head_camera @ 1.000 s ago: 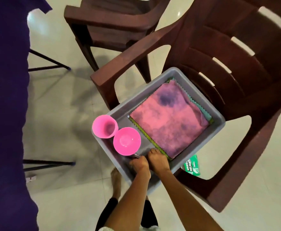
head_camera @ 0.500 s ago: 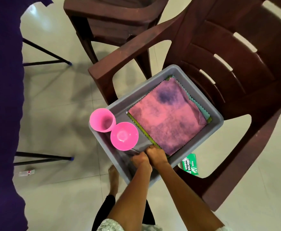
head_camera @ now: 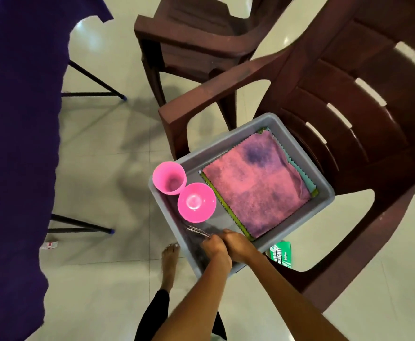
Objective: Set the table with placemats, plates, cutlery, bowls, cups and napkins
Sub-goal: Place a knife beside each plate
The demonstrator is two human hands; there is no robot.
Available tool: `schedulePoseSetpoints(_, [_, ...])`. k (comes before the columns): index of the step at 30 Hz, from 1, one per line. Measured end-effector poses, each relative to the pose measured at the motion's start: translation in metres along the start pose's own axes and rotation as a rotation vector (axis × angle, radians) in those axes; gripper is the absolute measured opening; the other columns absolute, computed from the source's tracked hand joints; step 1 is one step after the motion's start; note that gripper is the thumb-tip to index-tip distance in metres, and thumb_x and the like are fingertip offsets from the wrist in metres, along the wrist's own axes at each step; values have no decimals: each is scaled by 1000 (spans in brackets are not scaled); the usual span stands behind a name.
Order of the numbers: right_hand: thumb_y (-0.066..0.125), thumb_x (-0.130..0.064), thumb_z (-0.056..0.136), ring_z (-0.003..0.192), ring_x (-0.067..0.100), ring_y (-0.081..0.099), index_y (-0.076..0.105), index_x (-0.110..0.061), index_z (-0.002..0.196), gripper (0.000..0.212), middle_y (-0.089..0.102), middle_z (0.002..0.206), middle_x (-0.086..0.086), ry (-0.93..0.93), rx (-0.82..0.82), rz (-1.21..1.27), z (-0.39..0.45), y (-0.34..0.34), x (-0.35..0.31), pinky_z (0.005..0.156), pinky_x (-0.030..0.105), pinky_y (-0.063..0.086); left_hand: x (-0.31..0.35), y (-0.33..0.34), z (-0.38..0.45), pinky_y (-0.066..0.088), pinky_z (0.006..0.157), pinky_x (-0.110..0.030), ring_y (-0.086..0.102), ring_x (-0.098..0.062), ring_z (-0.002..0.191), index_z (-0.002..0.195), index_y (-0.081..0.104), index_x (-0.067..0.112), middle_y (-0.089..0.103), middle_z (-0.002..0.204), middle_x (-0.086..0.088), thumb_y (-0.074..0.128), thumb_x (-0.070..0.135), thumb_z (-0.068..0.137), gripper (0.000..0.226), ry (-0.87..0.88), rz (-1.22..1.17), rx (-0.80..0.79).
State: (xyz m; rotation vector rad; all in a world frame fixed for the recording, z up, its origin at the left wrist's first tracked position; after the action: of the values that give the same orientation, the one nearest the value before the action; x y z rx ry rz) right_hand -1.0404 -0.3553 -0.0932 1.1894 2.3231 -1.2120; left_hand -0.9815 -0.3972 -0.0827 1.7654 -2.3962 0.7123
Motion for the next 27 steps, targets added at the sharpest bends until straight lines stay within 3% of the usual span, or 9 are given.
schedulePoseSetpoints(5, [55, -10, 89, 100, 15, 62, 67, -16, 116, 30, 67, 110, 3, -27, 18, 332, -30, -15, -28, 89, 29, 50, 13, -27, -42, 47, 87, -39, 60, -38, 102, 110, 58, -8, 63, 110, -24, 45, 13, 98, 27, 122, -179, 87])
schedulePoseSetpoints(8, [57, -8, 88, 86, 0, 61, 70, -28, 104, 28, 70, 92, -13, -28, 47, 413, -45, -42, -66, 77, 17, 49, 34, -47, -68, 46, 77, -33, 62, -34, 92, 102, 62, -4, 65, 96, -21, 48, 12, 97, 22, 189, -318, 92])
schedulePoseSetpoints(11, [63, -11, 87, 78, 5, 62, 63, -37, 88, 26, 70, 85, -6, -18, 105, 474, -59, -63, -111, 71, 25, 48, 55, -81, -84, 50, 77, -38, 62, -31, 83, 89, 64, 6, 65, 86, -15, 51, 12, 94, 15, 248, -443, 57])
schedulePoseSetpoints(13, [64, -7, 85, 72, 1, 62, 65, -26, 83, 18, 70, 80, -1, -29, 137, 528, -54, -72, -123, 73, 28, 50, 65, -87, -81, 50, 78, -40, 60, -27, 77, 81, 64, 9, 65, 81, -13, 53, 10, 92, 16, 248, -466, 51])
schedulePoseSetpoints(16, [61, 10, 81, 66, -16, 58, 72, 1, 83, 14, 67, 77, -8, -94, 135, 468, -47, -92, -176, 70, 8, 44, 93, -126, -81, 47, 71, -37, 58, -18, 60, 73, 59, 11, 62, 66, -6, 51, 5, 94, 24, 308, -659, -49])
schedulePoseSetpoints(19, [68, -11, 74, 64, -8, 60, 69, -33, 61, 26, 66, 64, -18, -174, 137, 359, -23, -111, -229, 70, 23, 51, 137, -164, -82, 49, 67, -34, 61, -10, 54, 72, 59, 10, 64, 62, -2, 51, 4, 95, 24, 415, -739, -74])
schedulePoseSetpoints(20, [68, -15, 74, 59, -8, 57, 64, -34, 55, 27, 64, 57, -17, -184, 142, 340, -11, -114, -239, 66, 26, 50, 150, -175, -85, 52, 65, -31, 62, -12, 58, 75, 59, 9, 65, 68, -6, 52, 6, 94, 21, 437, -731, -78])
schedulePoseSetpoints(23, [69, -20, 82, 45, -11, 49, 55, -30, 52, 34, 55, 45, -16, -230, 131, 198, 12, -122, -303, 54, 17, 37, 187, -229, -104, 56, 61, -22, 67, -13, 64, 80, 61, 6, 69, 78, -11, 55, 8, 93, 14, 527, -807, -61])
schedulePoseSetpoints(27, [65, -22, 83, 57, 0, 55, 63, -34, 54, 31, 63, 58, -6, -347, 77, 200, 44, -124, -376, 61, 28, 45, 230, -292, -102, 51, 54, -19, 64, -9, 61, 85, 60, 3, 67, 76, -11, 58, 15, 93, 14, 644, -790, 14])
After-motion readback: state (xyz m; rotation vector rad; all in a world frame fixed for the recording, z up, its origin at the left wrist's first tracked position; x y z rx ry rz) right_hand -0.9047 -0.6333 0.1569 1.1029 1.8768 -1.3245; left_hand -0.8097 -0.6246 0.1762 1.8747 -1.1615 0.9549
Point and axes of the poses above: each hand's wrist, its own z-axis towards the middle knuckle, its own y-axis out of the palm, x = y × z, the point moved 1 cm from there along z, towards the middle knuckle
